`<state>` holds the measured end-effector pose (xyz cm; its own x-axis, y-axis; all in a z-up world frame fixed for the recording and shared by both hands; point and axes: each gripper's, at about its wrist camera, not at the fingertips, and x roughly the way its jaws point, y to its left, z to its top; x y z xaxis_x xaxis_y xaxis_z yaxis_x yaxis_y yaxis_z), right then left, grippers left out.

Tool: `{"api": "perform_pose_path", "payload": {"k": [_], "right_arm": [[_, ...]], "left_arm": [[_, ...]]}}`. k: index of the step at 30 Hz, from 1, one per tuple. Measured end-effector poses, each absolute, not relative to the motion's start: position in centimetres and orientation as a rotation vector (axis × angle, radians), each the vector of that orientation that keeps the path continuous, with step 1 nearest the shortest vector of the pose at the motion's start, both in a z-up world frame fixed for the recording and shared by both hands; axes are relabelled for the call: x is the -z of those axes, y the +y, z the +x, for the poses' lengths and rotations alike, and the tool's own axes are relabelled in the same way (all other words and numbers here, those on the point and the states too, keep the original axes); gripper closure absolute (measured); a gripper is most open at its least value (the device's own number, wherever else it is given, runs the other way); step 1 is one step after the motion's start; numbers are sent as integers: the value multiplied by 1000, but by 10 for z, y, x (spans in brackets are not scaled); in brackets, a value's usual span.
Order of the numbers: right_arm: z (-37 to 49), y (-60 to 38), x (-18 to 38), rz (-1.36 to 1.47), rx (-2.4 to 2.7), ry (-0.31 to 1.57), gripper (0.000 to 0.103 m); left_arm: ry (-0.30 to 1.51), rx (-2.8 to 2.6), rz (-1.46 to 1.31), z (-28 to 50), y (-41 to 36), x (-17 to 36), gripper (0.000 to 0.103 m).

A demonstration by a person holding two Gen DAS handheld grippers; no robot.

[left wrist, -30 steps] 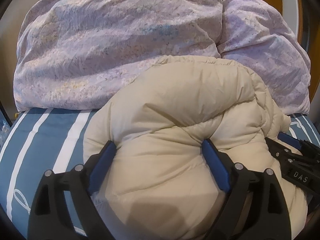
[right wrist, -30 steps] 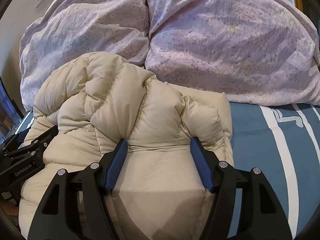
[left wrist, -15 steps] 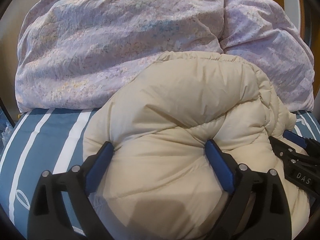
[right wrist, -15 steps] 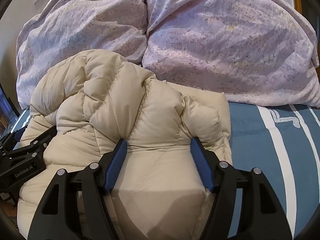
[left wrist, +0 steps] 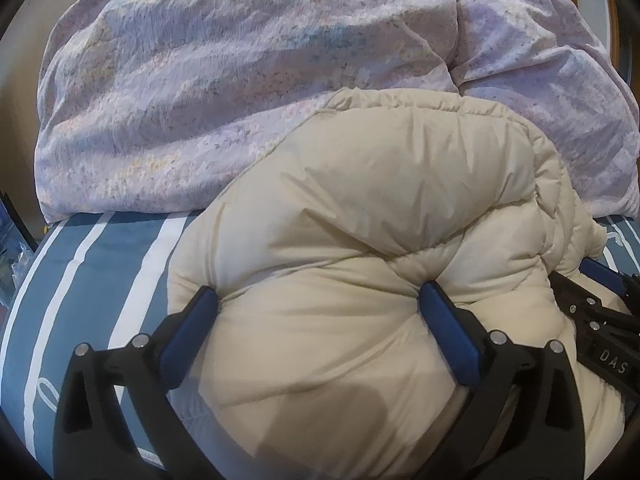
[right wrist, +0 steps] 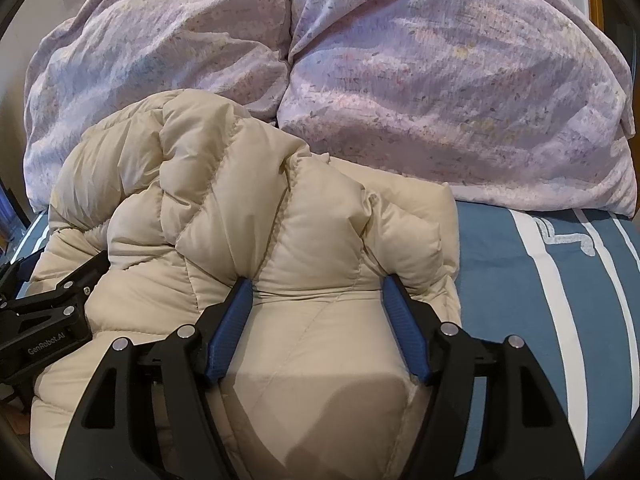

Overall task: Fold large clothes
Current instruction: 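Press the beige bundle flat with both open tools from its folded edge, then release the bundle and lift both tools away from it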

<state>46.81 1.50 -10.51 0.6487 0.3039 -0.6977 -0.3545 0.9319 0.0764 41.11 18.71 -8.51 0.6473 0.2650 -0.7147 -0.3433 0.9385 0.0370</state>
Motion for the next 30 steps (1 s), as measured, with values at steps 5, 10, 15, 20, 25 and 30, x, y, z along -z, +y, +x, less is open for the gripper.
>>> {"api": "perform_pose_path", "payload": {"k": [5, 10, 15, 20, 25, 30], "right_arm": [[472, 15, 106, -58, -380, 786, 35], [472, 14, 107, -54, -381, 786, 35], [472, 14, 107, -50, -379, 785, 34], [471, 13, 107, -47, -378, 783, 34], [469, 9, 108, -16, -424, 761, 33], [439, -15, 87, -30, -357, 759, 18]], "left_arm": [[800, -346, -104, 413, 191, 87, 2], [800, -347, -104, 412, 192, 88, 2], [799, -347, -105, 411, 191, 88, 2], [795, -348, -109, 409, 193, 89, 2], [774, -351, -123, 400, 195, 85, 2], [769, -314, -224, 347, 197, 65, 2]]}}
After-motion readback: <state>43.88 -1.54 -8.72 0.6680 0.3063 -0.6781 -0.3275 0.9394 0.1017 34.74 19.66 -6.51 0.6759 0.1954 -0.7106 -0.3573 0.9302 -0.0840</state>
